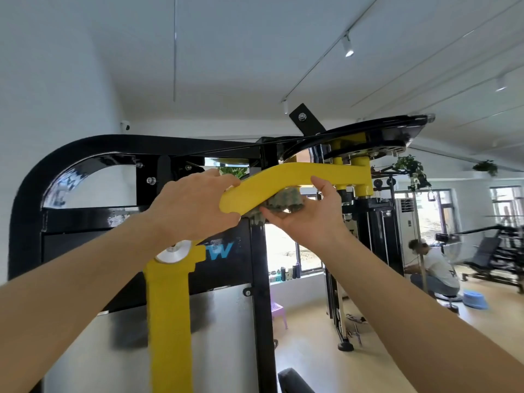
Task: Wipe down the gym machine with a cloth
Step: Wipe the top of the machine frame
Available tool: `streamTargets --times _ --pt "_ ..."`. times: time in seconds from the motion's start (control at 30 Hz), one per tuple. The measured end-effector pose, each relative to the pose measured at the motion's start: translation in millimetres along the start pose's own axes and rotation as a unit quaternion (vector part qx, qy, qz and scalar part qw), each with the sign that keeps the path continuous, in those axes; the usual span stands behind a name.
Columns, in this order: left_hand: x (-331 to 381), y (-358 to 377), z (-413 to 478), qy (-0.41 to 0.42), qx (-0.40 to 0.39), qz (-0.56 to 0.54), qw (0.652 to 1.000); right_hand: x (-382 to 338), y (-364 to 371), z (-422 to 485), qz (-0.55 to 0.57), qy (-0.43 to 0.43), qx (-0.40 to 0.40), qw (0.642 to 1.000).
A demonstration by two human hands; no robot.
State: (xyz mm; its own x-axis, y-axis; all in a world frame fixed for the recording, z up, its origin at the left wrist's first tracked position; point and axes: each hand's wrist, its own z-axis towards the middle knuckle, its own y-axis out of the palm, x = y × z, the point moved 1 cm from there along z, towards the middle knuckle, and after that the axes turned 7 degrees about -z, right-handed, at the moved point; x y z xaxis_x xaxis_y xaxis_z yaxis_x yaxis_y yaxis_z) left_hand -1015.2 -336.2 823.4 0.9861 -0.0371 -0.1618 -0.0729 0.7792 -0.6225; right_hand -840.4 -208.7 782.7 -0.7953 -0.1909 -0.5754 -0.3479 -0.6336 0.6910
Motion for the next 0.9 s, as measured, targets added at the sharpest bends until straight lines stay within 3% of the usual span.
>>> streamTargets --times 0.47,0.7,0.9 --pt "15.3 17.2 9.2 -0.005 0.044 0.085 0.995 -60.0 -53.6 35.9 0.069 -0.139 0.171 0.973" --pt "15.4 19.4 8.5 0.008 0.048 0.094 0.994 -43.1 -24.7 31.7 -0.125 -0.221 0.281 0.926" --pt "19.1 12.3 4.0 -0.001 0.031 0.068 0.997 1.9 -9.5 25.1 -0.388 -0.340 0.255 0.818"
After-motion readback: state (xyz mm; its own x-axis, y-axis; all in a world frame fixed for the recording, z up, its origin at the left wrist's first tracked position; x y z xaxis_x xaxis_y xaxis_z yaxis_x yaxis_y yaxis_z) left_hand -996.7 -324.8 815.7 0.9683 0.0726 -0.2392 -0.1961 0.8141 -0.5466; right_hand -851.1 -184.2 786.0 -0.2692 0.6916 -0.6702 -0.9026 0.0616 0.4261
